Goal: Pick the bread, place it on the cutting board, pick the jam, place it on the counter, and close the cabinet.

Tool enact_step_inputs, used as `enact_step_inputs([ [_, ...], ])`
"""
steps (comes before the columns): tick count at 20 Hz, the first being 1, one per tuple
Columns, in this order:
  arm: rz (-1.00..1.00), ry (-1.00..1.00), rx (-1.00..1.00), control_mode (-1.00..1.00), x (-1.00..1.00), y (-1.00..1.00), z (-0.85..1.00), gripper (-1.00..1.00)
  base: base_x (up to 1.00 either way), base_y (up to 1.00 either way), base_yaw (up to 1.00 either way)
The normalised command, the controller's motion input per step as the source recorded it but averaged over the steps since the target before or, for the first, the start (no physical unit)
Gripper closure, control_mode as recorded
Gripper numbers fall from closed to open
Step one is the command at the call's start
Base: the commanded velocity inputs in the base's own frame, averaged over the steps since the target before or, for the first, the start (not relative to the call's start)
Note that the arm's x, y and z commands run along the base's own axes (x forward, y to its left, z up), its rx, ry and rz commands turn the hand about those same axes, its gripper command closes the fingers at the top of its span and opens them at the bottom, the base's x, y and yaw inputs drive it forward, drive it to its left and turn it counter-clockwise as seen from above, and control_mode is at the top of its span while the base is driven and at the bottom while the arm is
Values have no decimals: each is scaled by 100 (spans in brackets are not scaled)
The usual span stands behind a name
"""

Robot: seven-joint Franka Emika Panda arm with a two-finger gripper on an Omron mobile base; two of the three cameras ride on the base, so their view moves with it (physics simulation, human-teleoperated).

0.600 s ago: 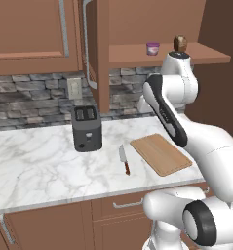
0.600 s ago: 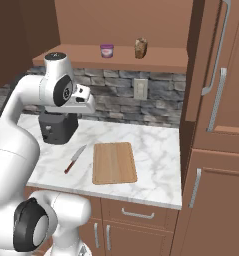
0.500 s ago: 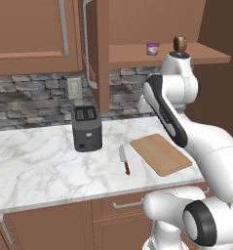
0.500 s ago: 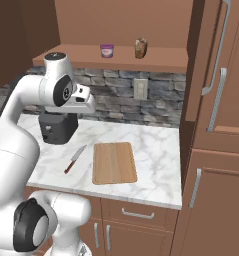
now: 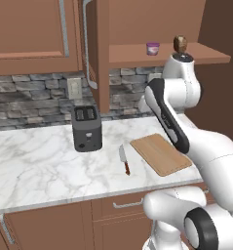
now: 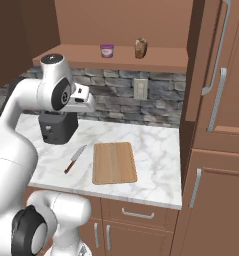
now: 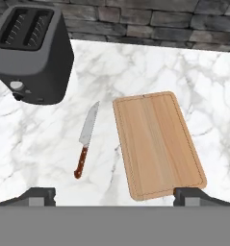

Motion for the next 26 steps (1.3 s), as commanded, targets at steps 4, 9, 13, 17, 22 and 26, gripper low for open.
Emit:
enact_step_inputs([
  [4, 0, -19, 0, -100, -6, -9, 4, -100, 0, 0, 0],
  [9, 0, -17, 0, -100, -8, -15, 8, -100, 0, 0, 0],
  [13, 0, -14, 0, -100, -9, -11, 10, -100, 0, 0, 0],
  [17, 0, -11, 0, -100, -5, -2, 16, -100, 0, 0, 0],
  [22, 0, -1, 0, -100, -2, 0, 29, -100, 0, 0, 0],
  [26, 0, 5, 0, -100, 0, -4, 6, -100, 0, 0, 0],
])
